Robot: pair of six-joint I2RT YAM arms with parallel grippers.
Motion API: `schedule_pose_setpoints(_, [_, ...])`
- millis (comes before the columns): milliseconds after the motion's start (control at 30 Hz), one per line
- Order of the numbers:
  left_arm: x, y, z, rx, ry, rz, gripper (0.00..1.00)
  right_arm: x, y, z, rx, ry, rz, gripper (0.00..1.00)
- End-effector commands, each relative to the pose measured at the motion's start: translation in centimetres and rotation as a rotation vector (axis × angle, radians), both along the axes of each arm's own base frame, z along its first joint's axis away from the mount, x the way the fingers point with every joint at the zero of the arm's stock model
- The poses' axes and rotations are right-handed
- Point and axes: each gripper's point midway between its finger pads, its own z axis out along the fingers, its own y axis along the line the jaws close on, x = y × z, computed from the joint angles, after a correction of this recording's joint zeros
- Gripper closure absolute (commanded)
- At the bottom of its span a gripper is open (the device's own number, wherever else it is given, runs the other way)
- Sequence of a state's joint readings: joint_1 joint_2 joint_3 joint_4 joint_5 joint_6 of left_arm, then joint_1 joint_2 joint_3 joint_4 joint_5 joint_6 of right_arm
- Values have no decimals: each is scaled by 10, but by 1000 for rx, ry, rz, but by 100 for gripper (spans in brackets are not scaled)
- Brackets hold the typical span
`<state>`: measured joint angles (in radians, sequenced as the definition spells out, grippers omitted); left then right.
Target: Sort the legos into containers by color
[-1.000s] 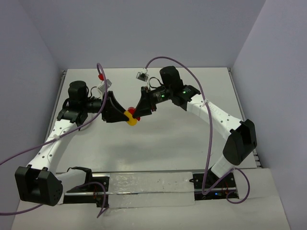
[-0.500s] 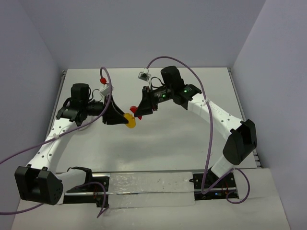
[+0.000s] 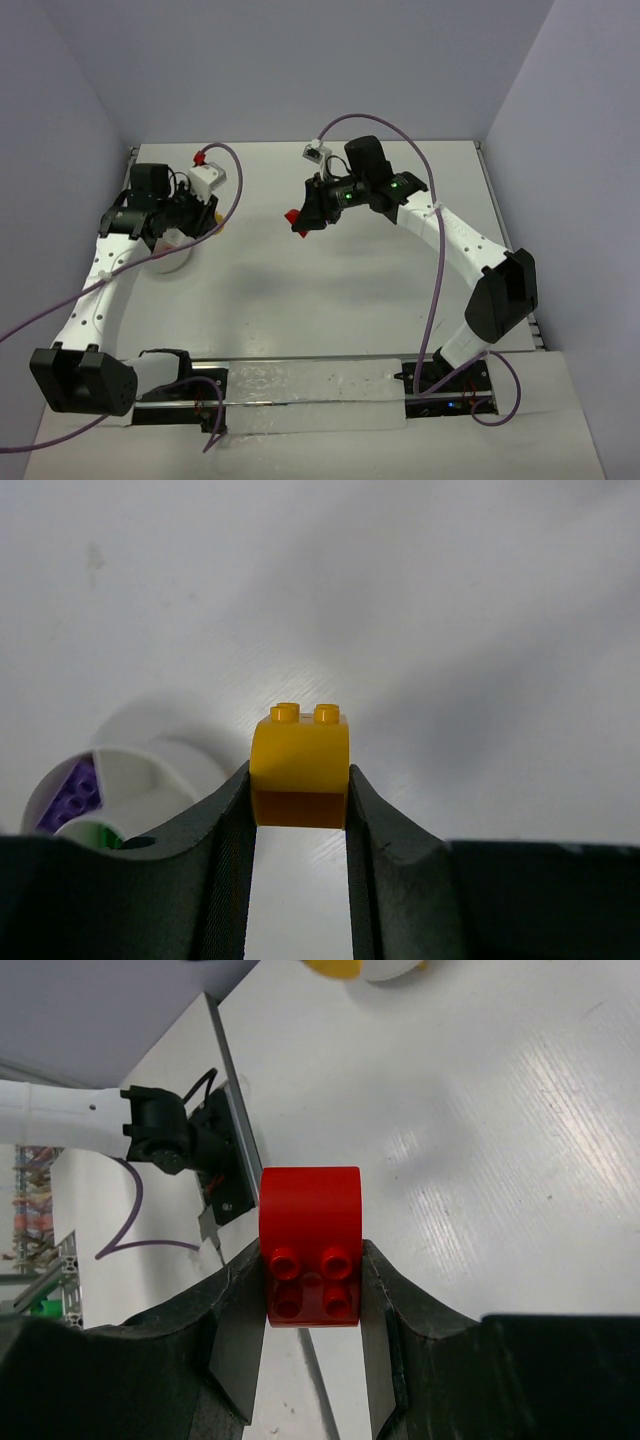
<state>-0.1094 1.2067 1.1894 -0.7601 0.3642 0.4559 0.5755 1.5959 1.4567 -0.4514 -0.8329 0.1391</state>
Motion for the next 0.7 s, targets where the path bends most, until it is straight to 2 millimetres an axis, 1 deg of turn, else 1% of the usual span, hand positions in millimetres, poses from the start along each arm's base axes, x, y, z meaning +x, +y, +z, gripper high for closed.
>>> schedule_pose_setpoints(0, [29, 54, 6, 172, -44, 230, 100, 8, 1, 3, -7, -32, -17, 100])
schedule_pose_setpoints(33, [39, 62, 6, 170, -53, 300, 100, 8, 1, 3, -6, -34, -18, 100])
schedule_pose_setpoints(67, [42, 64, 5, 166, -56, 331, 100, 9, 1, 2, -8, -33, -20, 100])
schedule_pose_setpoints(233, [50, 65, 7, 101, -82, 421, 100, 8, 0, -2, -20, -28, -21, 100])
schedule_pose_setpoints(333, [54, 79, 6, 109, -109, 522, 100, 7, 0, -6, -24, -20, -18, 100])
schedule_pose_setpoints(500, [57, 93, -6, 115, -65, 607, 100, 7, 1, -6, -19, -8, -20, 100])
schedule_pose_setpoints(667, [61, 99, -17, 100, -10, 641, 100, 8, 1, -6, -19, -8, -21, 100])
